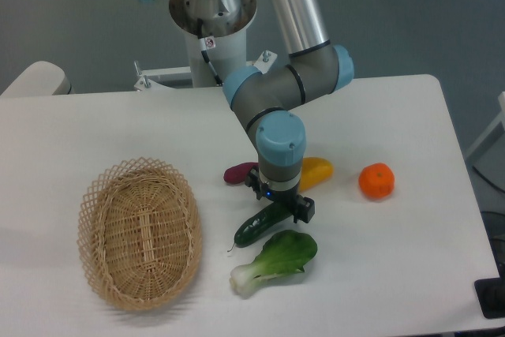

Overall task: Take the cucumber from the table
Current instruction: 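Lower the open gripper over the middle of the cucumber, then close the gripper around the cucumber, then lift the gripped cucumber up off the table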

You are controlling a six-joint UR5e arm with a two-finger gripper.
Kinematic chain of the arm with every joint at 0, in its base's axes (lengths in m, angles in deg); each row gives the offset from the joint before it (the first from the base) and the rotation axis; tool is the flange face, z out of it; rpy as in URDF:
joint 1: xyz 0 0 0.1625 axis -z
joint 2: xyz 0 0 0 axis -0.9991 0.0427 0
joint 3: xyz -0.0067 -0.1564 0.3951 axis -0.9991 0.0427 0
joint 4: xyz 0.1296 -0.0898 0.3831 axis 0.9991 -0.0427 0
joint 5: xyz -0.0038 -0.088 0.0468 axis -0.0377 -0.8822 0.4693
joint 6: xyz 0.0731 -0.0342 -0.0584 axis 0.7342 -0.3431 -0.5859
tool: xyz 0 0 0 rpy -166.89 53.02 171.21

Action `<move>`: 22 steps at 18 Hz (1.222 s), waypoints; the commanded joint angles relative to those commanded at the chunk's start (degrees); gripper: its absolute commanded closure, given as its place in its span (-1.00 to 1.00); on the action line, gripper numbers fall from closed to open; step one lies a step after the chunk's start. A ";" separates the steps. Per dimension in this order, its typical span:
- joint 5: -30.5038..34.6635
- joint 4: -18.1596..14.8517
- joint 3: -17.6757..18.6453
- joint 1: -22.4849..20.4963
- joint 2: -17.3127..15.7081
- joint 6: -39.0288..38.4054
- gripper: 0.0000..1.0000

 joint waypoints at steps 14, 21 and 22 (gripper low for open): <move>0.00 -0.35 -0.88 0.09 0.18 0.18 0.50; -0.35 -4.82 -2.11 -0.09 -5.61 0.52 0.50; -0.61 -6.57 -2.37 0.00 -6.93 1.22 0.50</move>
